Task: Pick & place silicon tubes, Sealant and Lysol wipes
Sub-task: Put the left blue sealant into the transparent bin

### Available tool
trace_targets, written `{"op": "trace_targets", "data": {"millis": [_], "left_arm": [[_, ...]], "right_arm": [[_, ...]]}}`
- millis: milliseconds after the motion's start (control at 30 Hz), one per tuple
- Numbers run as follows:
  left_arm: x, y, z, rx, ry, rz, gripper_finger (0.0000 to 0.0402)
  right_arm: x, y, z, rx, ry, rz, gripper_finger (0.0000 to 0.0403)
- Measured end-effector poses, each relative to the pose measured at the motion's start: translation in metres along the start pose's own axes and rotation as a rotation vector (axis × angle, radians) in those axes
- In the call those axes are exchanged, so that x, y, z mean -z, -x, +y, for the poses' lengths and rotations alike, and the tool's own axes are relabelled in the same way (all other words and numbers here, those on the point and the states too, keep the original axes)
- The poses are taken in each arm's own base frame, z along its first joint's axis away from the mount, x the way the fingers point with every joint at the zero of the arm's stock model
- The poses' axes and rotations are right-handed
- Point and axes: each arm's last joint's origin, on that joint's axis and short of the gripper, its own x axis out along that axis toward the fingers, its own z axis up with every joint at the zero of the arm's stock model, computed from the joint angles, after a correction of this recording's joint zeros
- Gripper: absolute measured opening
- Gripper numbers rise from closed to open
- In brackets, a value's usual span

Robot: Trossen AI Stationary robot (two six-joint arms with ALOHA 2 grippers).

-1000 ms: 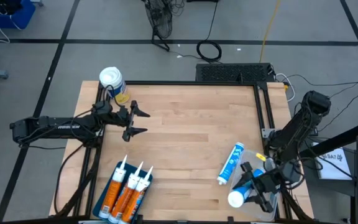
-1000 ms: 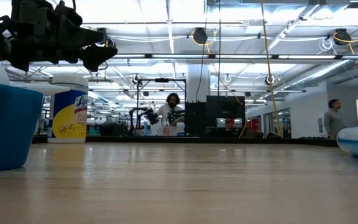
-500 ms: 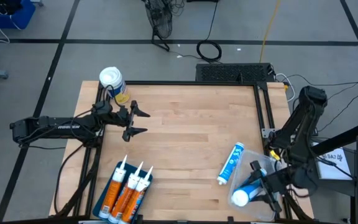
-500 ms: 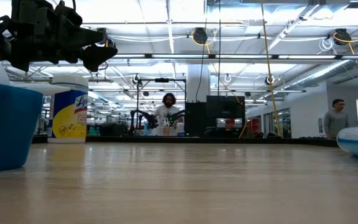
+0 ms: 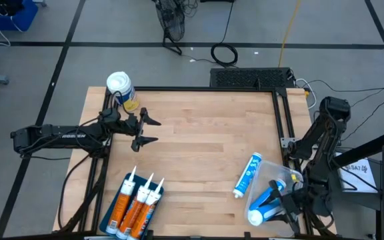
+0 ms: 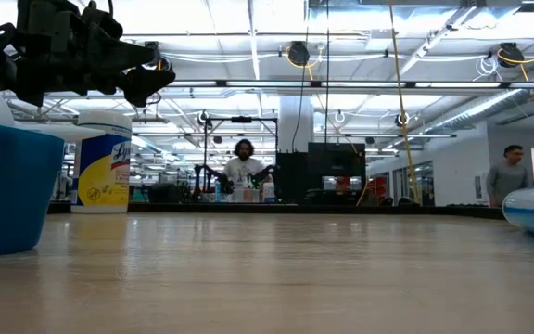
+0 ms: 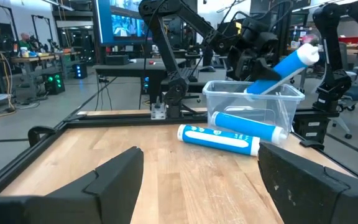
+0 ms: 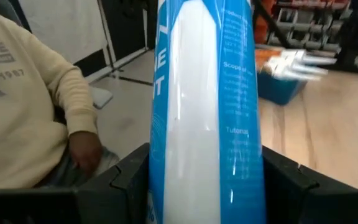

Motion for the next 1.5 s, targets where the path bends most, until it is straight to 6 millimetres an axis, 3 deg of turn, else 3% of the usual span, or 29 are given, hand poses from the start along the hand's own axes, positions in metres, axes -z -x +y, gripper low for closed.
{"op": "trace_targets", "data": {"millis": [300,633,967,1267,1500], "left_arm": [[0.000,0.000,0.000,0.001,0.000,0.000,0.0310],[0.000,0.000,0.000,0.001,0.000,0.000,0.0310],[0.000,0.000,0.000,0.000,0.000,0.000,0.0310],[0.000,0.000,0.000,0.000,0.000,-0.001,0.0310],[0.000,0.000,0.000,0.000,0.000,-0.001,0.0310]], "right_arm": [[0.035,0.009,-0.007,-0.014,-0.058,0.061,0.0205],[0.053,0.010,-0.020,0.076,-0.070,0.050,0.0205],[0.060,0.010,-0.026,0.055,-0.126,0.008,0.0209],[0.059,0.010,-0.025,0.048,-0.142,-0.002,0.0241],[0.045,0.011,-0.021,0.016,-0.106,-0.099,0.0246]]}}
